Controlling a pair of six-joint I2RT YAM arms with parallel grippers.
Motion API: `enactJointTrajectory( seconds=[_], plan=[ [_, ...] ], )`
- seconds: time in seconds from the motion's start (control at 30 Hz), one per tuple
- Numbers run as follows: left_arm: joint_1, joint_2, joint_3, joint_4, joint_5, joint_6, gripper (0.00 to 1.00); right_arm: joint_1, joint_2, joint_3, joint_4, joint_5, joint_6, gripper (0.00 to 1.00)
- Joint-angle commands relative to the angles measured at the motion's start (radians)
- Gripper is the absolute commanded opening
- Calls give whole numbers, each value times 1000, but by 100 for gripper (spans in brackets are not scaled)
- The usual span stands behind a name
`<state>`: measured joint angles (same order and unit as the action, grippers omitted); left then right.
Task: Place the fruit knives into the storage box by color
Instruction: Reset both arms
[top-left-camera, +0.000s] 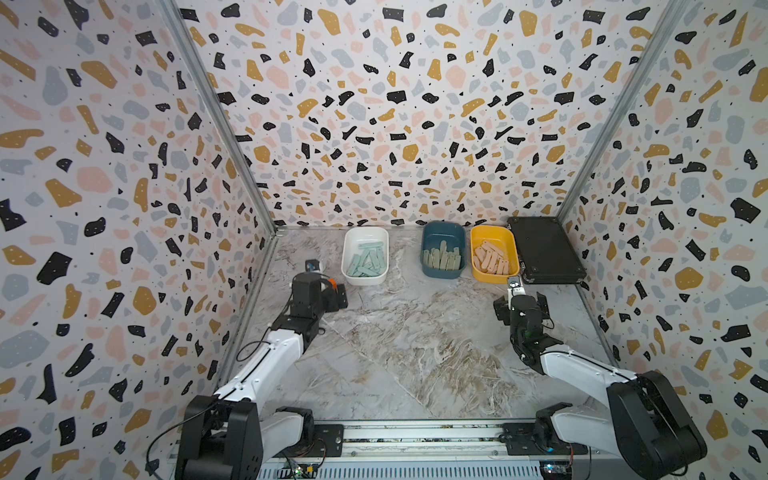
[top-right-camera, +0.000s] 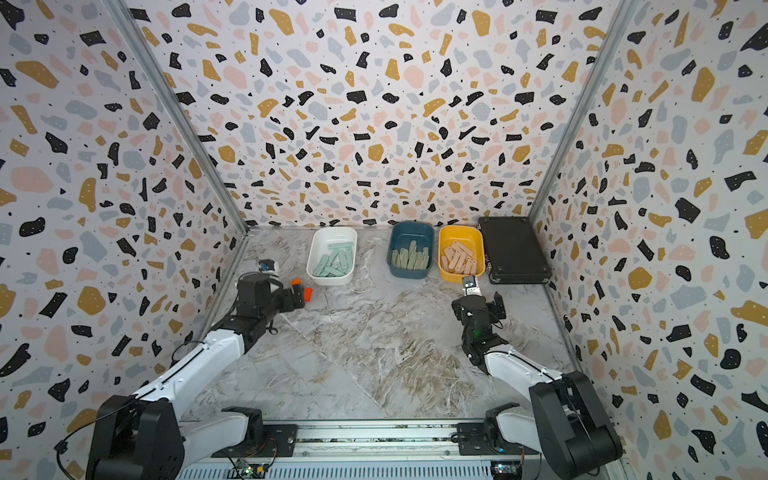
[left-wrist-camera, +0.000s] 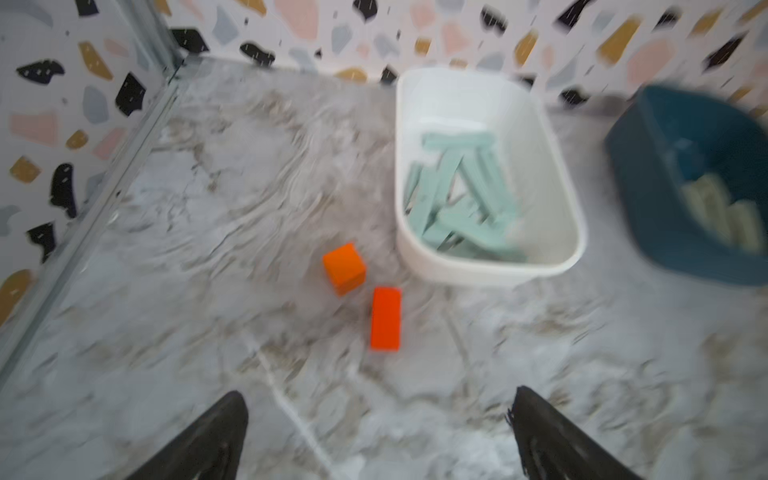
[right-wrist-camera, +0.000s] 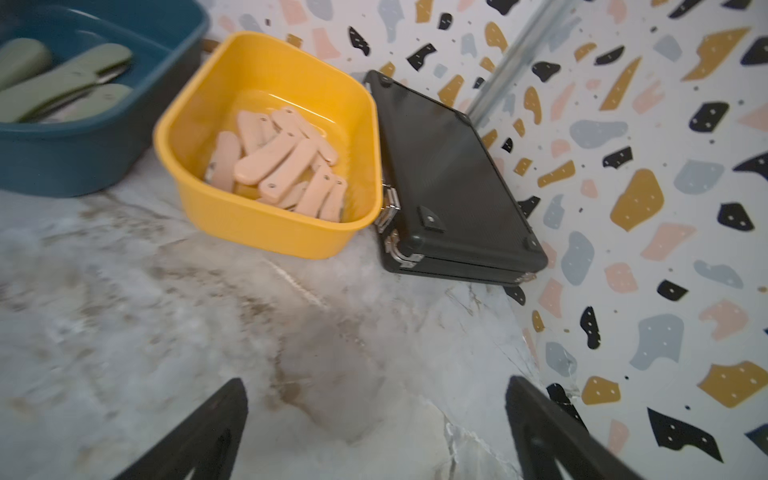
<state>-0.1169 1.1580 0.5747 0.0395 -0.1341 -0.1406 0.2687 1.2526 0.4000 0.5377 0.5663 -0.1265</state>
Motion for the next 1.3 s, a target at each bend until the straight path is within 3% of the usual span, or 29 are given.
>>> enactJointTrajectory(
  seconds=[0.0,0.07,0.13,0.2,0.23,0.3,0.33,0.37,0.43,0.47,0.53,0.6,0.73,0.9,1.03,1.17,1.27],
  plan=[
    [39,-31,-100,272,-104,186,99,-77,50,-20,135,-120,82,99],
    [69,22,-170,426,-40,227,99,-99,133,-44,253,-132,78,99],
    [111,122,-144,505,-20,126,99,-113,208,-70,382,-143,73,99],
    [117,188,-53,377,34,142,99,-170,202,-92,375,-232,128,99],
    [120,231,-56,408,18,133,99,-212,199,-108,399,-300,158,99],
    [128,271,-200,670,12,113,99,-233,300,-151,612,-329,155,99],
    [128,308,-258,822,-23,97,99,-235,266,-140,516,-352,157,100],
    [129,334,-262,854,-41,90,99,-239,229,-110,409,-386,159,99],
    [154,338,-254,832,5,79,99,-246,286,-101,483,-421,142,99],
    [159,344,-248,827,14,77,99,-247,251,-86,387,-418,150,100],
    [168,358,-241,827,30,72,99,-251,279,-75,428,-425,144,100],
    [175,357,-237,817,37,69,99,-251,250,-43,308,-402,160,100],
    [174,339,-261,852,38,72,99,-248,250,-76,382,-382,164,100],
    [173,320,-292,876,-85,20,99,-250,273,-49,363,-400,158,100],
    [169,327,-285,873,-82,26,99,-253,269,-46,351,-407,160,100],
    [169,334,-260,841,23,70,99,-255,268,-45,343,-407,160,100],
    [169,342,-254,840,35,76,99,-255,269,-44,344,-410,160,100]
  ],
)
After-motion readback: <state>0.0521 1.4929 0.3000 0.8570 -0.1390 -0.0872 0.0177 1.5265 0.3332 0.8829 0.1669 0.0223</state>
